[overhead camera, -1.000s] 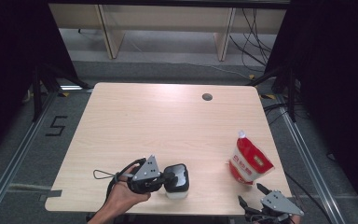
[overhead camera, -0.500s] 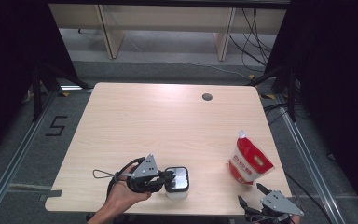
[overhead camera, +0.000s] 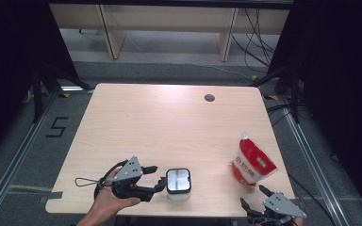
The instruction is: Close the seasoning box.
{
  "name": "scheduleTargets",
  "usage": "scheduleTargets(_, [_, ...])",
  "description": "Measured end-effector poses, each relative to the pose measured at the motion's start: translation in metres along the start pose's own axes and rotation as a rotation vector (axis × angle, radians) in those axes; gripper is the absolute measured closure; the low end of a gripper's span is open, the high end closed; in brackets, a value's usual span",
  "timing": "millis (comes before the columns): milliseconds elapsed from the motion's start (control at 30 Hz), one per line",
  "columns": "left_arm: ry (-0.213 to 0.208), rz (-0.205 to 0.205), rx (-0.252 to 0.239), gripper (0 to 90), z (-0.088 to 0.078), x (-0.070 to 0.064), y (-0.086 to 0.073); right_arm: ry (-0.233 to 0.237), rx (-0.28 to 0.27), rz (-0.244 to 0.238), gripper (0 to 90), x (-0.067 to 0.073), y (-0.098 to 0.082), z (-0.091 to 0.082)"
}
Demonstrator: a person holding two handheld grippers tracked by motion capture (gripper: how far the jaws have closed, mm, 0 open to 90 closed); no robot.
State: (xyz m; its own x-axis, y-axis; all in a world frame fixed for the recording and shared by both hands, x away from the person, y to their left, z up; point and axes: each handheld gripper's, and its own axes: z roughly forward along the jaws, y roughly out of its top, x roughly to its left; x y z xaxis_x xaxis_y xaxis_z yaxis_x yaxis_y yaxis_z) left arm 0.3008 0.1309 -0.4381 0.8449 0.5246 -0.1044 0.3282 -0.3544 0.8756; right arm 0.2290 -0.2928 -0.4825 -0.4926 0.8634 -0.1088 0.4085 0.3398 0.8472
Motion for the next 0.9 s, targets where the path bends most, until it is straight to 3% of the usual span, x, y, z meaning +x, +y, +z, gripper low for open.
scheduleTargets(67, [0.016, -0.010, 0.013, 30.3, -0.003, 0.002, -0.005, 0.020, 0.011, 0.022, 24.0, 0.001, 0.000, 0.000])
scheduleTargets(200, [0.036, -0.032, 0.020, 27.2, -0.008, 0.006, -0.015, 0.004, 0.016, 0.008, 24.0, 0.001, 0.000, -0.001])
scheduleTargets(233, [0.047, -0.060, 0.008, 27.0, -0.009, 0.005, -0.017, 0.003, 0.015, 0.006, 24.0, 0.001, 0.000, -0.001])
scheduleTargets(300, [0.046, -0.075, -0.005, 26.3, -0.013, 0.007, -0.020, 0.003, 0.014, 0.006, 24.0, 0.001, 0.000, -0.001])
scheduleTargets(433, [0.046, -0.064, -0.016, 26.1, -0.019, 0.009, -0.024, -0.004, 0.007, 0.009, 24.0, 0.002, 0.000, -0.001])
scheduleTargets(467, [0.050, -0.087, -0.014, 26.0, -0.022, 0.007, -0.027, -0.003, 0.003, -0.011, 24.0, 0.001, 0.000, 0.000])
scheduleTargets(567, [0.055, -0.073, -0.004, 25.9, -0.025, 0.008, -0.030, -0.001, 0.005, -0.008, 24.0, 0.001, 0.000, 0.000])
scheduleTargets(667, [0.035, -0.075, 0.004, 25.4, -0.026, 0.007, -0.037, 0.008, 0.015, 0.004, 24.0, 0.002, 0.000, -0.001])
scheduleTargets(700, [0.045, -0.109, 0.003, 25.2, -0.026, 0.005, -0.040, 0.011, 0.014, 0.007, 24.0, 0.002, 0.000, -0.001])
scheduleTargets(733, [0.046, -0.105, 0.015, 25.0, -0.027, 0.005, -0.042, 0.000, 0.001, -0.016, 24.0, 0.001, 0.001, 0.000])
scheduleTargets(767, [0.043, -0.084, 0.023, 24.9, -0.027, 0.006, -0.044, 0.014, 0.018, 0.008, 24.0, 0.003, 0.000, -0.001])
scheduleTargets(800, [0.046, -0.111, 0.021, 24.7, -0.026, 0.004, -0.047, 0.014, 0.020, 0.004, 24.0, 0.003, 0.000, 0.000])
scheduleTargets(900, [0.042, -0.085, 0.055, 24.5, -0.028, 0.007, -0.055, 0.017, 0.022, 0.007, 24.0, 0.003, 0.000, 0.000])
